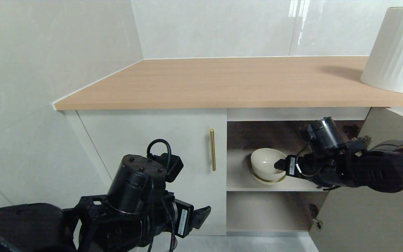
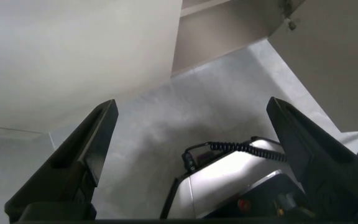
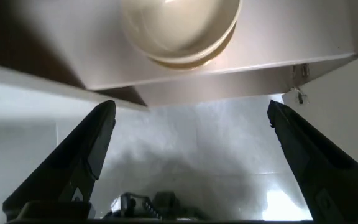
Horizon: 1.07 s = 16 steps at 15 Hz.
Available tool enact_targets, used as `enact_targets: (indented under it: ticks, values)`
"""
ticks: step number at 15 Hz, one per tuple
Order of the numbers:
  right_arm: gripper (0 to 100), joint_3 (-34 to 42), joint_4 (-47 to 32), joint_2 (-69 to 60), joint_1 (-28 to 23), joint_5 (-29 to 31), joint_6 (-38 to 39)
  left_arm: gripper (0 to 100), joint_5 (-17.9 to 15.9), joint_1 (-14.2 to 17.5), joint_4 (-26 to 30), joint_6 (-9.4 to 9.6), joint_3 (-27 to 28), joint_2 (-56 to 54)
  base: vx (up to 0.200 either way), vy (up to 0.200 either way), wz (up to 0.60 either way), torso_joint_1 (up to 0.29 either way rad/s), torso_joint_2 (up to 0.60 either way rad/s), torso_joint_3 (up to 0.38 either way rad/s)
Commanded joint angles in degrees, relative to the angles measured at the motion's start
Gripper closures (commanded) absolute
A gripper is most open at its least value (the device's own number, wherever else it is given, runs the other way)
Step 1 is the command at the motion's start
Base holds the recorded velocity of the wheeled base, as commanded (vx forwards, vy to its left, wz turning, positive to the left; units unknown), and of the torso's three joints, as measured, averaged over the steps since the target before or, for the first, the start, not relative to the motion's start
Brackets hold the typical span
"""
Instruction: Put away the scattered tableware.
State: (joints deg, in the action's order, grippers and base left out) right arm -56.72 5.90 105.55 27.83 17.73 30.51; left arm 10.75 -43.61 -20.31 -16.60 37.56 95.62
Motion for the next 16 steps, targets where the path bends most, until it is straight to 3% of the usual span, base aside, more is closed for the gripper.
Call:
enact_targets:
  ticks: [1, 4, 8, 16]
  values:
    - [0, 3.11, -0.01, -2.98, 1.08, -0.06, -0.02, 0, 0.15, 0.01, 0.01, -0.01, -0.12, -1.4, 0.0, 0.0, 0.0, 0.0, 0.0, 0.0]
    - [0, 10.58, -0.01, -9.22, 3.9, -5.68, -1.6, 0, 0.15, 0.01, 0.01, -0.01, -0.12, -1.67, 0.0, 0.0, 0.0, 0.0, 0.0, 0.0]
    - [0, 17.52, 0.25, -9.57, 7.59, -8.23, -2.65, 0, 0.06, 0.1, -0.08, -0.01, 0.06, -0.79, -0.2, 0.0, 0.0, 0.01, 0.0, 0.001]
    - [0, 18.14, -0.01, -10.45, 8.03, -8.23, -4.85, 0, 0.06, 0.1, -0.08, -0.01, -0.03, -0.7, -0.2, 0.0, 0.0, -0.001, 0.0, 0.004]
